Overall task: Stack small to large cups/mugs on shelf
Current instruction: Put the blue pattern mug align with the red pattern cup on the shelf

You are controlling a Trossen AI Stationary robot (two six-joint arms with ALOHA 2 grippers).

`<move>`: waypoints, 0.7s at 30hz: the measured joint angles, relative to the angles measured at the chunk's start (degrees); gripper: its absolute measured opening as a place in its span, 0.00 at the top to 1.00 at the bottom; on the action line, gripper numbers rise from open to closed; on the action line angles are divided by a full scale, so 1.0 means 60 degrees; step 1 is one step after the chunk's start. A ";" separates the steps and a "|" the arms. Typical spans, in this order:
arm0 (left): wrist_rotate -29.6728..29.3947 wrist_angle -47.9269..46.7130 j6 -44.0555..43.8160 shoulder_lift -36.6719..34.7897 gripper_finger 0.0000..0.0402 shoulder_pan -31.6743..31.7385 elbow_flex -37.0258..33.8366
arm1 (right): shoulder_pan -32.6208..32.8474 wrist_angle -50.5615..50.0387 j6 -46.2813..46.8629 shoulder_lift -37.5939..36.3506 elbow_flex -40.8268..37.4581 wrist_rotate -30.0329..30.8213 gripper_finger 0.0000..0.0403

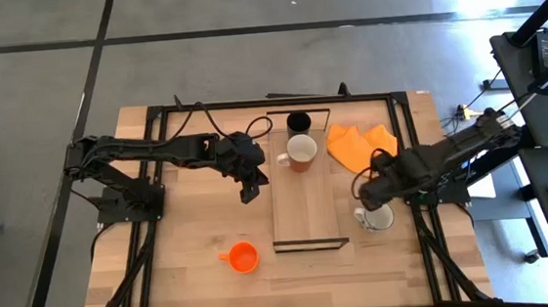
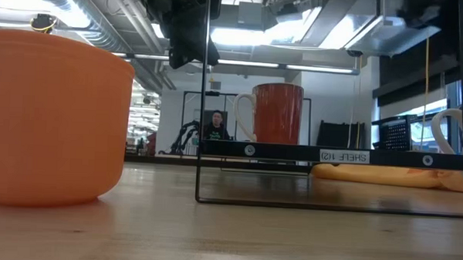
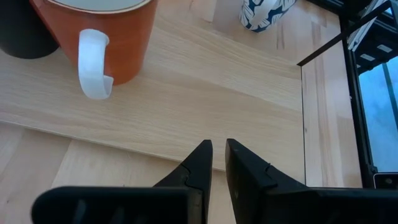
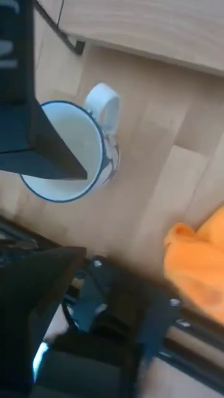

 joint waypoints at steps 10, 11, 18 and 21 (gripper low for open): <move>0.0004 0.0018 0.0221 0.0000 0.90 0.0000 0.0000 | 0.2015 0.0715 0.3727 -0.1007 -0.1385 -0.0075 0.54; 0.0004 0.0018 0.0221 0.0000 0.90 -0.0002 0.0000 | 0.2123 0.0952 0.3931 -0.1041 -0.1576 -0.0078 0.54; 0.0007 0.0008 0.0222 0.0000 0.90 -0.0004 0.0000 | 0.2493 0.2107 0.4931 -0.1113 -0.2838 -0.0313 0.54; 0.0087 0.0001 0.0222 0.0000 0.90 0.0000 0.0000 | 0.2518 0.2255 0.5099 -0.1100 -0.2952 -0.0283 0.54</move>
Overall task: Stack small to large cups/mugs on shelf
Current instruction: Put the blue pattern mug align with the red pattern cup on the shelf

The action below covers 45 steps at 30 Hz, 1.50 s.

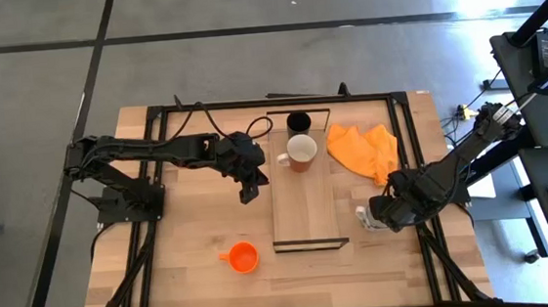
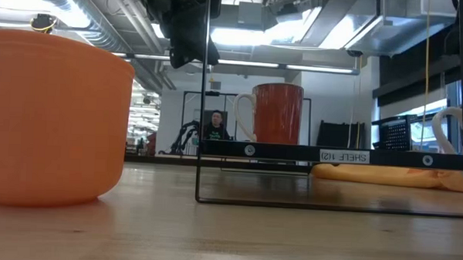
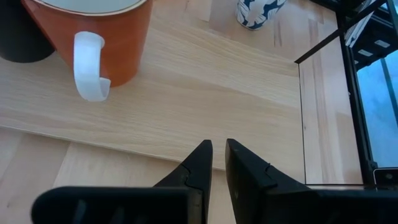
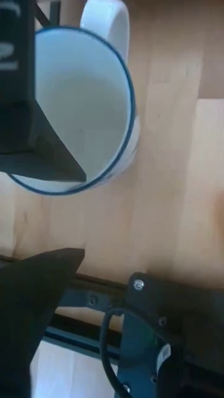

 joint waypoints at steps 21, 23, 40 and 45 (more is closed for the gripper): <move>-0.0035 0.0006 -0.0006 0.0000 0.90 -0.0001 0.0000 | -0.0004 0.0622 0.0027 0.0003 -0.0200 0.0527 0.54; -0.0036 0.0003 -0.0011 0.0000 0.90 0.0000 0.0000 | -0.0007 0.0909 0.0033 0.0007 -0.0408 0.0406 0.54; -0.0100 -0.0001 -0.0040 0.0000 0.90 -0.0004 0.0000 | -0.0007 0.1843 0.0037 0.0007 -0.0944 0.0291 0.69; -0.0175 0.0001 -0.0040 0.0000 0.90 -0.0004 0.0000 | -0.0004 0.1840 0.0033 0.0007 -0.0948 0.0288 0.82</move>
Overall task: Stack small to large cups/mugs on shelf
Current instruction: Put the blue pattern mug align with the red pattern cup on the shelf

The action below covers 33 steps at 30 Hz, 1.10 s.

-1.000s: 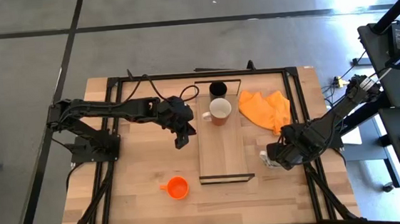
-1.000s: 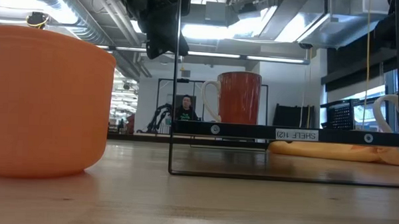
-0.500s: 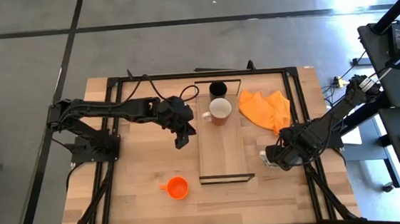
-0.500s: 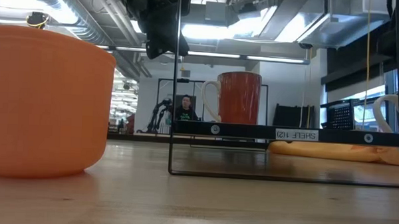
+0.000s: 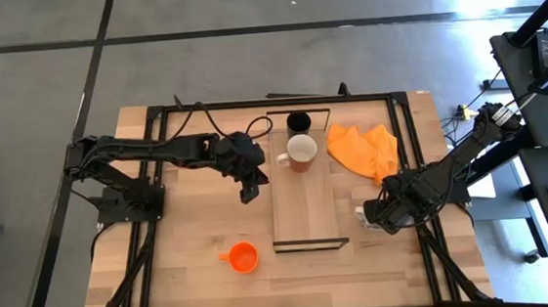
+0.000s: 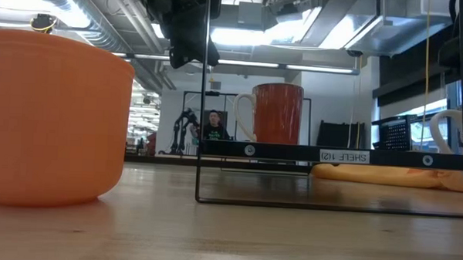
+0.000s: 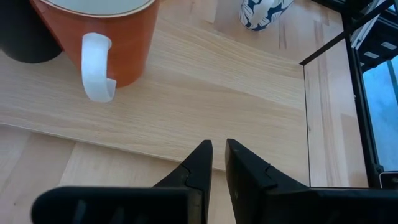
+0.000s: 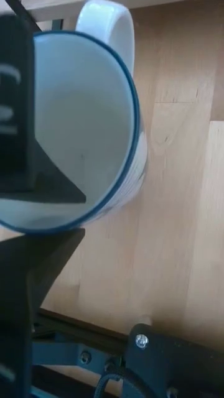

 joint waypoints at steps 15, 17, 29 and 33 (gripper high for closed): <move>0.0004 0.0001 0.0000 0.0000 0.90 0.0000 0.0000 | -0.0003 -0.0055 -0.0036 -0.0004 0.0011 0.0013 0.88; 0.0004 0.0000 0.0000 0.0000 0.90 0.0002 0.0000 | -0.0003 -0.0098 -0.0085 0.0000 0.0094 0.0084 0.90; -0.0031 0.0002 -0.0004 0.0000 0.90 0.0000 0.0000 | -0.1102 -0.1679 -0.2376 0.0000 0.1809 0.0284 0.90; -0.0146 0.0002 -0.0007 0.0000 0.90 0.0004 0.0000 | -0.1740 -0.2462 -0.3484 0.0000 0.2475 0.0545 0.92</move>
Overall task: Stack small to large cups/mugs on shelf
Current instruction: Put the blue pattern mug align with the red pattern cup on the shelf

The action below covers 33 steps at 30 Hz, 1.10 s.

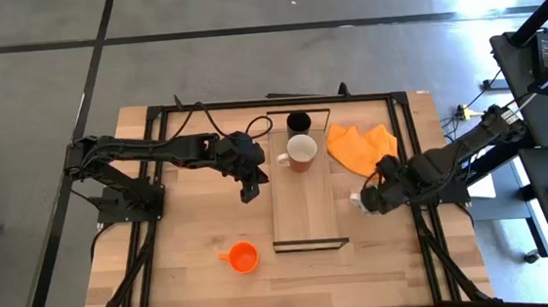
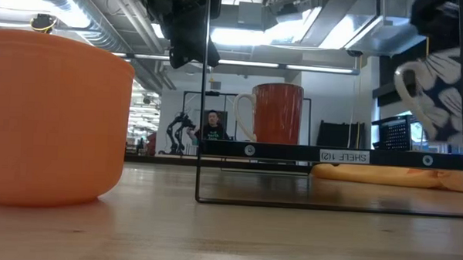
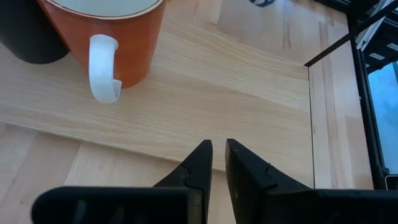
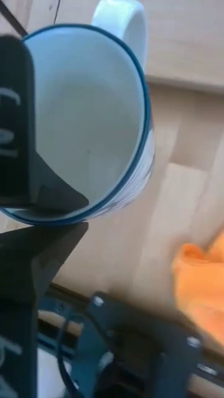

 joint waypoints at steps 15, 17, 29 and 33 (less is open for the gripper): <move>-0.0240 0.0444 -0.0423 -0.1125 0.90 -0.0105 0.0000 | -0.3092 0.0223 -0.4747 0.0551 0.1776 0.0485 0.93; -0.0451 0.0347 -0.0423 -0.1369 0.90 -0.0098 0.0000 | -0.3493 0.0501 -0.5473 0.0762 0.1834 0.0457 0.93; -0.0758 -0.0267 -0.0769 -0.1636 0.90 -0.0425 0.0007 | -0.5136 0.1692 -0.9074 0.2530 0.2938 -0.0376 0.93; -0.1117 -0.0494 -0.1009 -0.1771 0.90 -0.0540 0.0007 | -0.5318 0.1733 -0.9731 0.3064 0.3544 -0.0613 0.91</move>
